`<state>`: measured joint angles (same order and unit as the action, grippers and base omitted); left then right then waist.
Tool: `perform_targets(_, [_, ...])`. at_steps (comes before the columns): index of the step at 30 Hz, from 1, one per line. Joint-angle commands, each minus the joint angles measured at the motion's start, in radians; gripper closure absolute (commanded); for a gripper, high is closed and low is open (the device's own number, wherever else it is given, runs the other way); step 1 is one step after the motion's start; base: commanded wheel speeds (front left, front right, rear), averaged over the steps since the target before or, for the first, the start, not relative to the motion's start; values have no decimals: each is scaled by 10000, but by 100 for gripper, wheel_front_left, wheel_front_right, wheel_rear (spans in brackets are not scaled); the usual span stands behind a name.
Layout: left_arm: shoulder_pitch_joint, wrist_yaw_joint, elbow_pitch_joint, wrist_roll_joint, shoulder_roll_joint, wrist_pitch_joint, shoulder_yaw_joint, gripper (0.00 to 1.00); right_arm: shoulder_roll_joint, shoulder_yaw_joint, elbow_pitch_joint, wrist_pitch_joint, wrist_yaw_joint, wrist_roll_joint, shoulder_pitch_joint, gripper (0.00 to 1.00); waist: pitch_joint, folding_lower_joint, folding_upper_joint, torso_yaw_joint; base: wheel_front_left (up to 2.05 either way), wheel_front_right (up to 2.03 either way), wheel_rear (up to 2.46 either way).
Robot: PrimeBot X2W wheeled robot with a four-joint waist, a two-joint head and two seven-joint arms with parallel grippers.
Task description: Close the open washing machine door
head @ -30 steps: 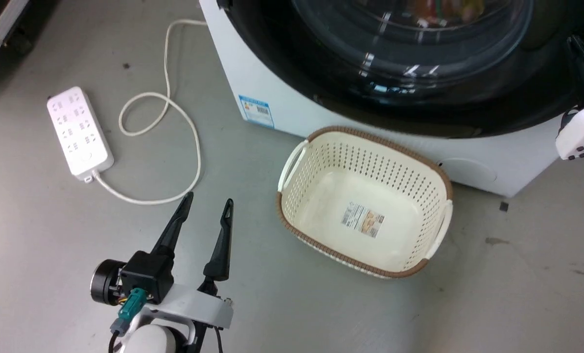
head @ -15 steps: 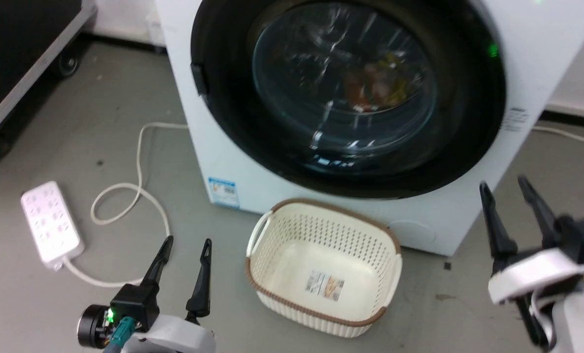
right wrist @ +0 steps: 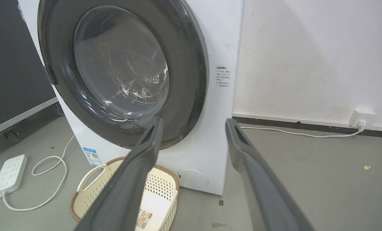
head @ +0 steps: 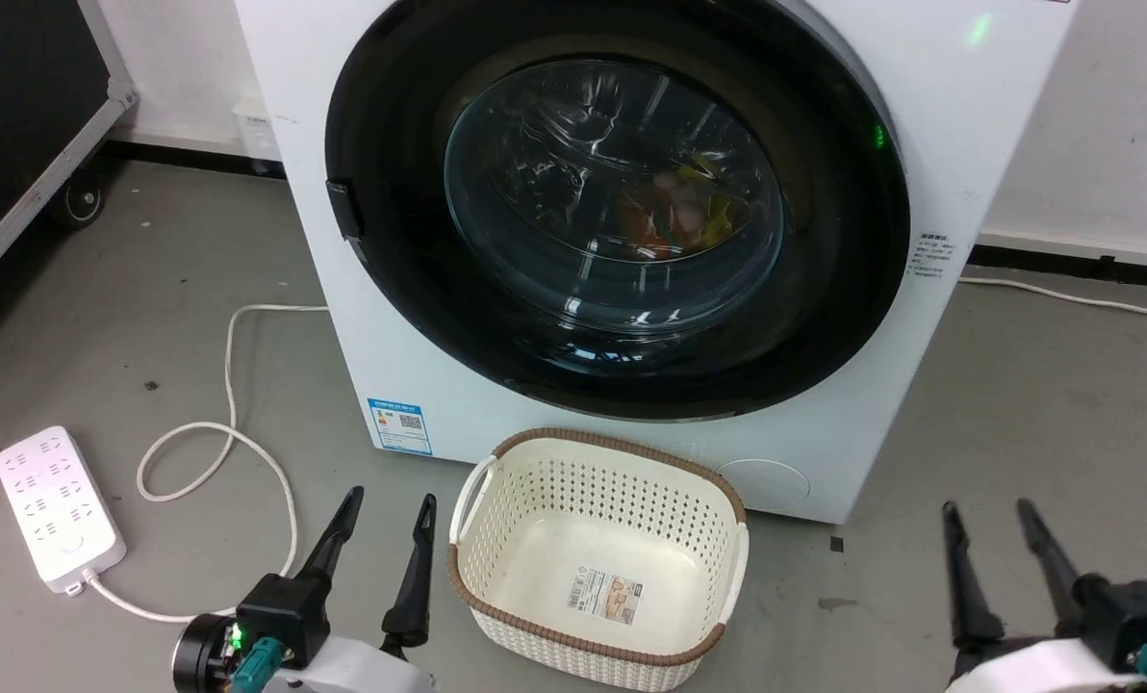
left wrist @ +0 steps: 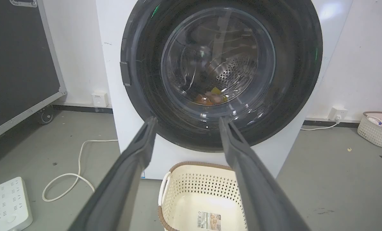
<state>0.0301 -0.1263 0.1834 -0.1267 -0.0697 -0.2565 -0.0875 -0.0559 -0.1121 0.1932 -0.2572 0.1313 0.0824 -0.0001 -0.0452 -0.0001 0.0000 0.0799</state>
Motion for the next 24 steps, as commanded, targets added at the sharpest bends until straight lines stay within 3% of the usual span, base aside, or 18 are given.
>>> perform_targets(1, [-137, -43, -14, -68, -51, -53, -26, 0, 52, 71, 19, -45, -6, 67, 147, 0, 2, 1, 0, 1, 0, 0, 0])
perform_targets(10, [-133, -43, 132, -221, -177, -53, -365, 0, 55, 274, 191, -45, -6, 136, 302, 0, -41, 1, 0, -25, 0, 0, 0])
perform_targets(11, [-8, 2, 122, -187, -132, 9, -354, 100, 12, 263, 175, 5, 2, 67, 160, 100, -40, 1, 0, -29, 0, 0, 0])
perform_targets(24, [-29, 103, -27, -72, -82, 217, -251, 100, 13, 328, 11, 207, 1, -6, 141, 100, -1, 1, 0, -94, 0, 0, 0])
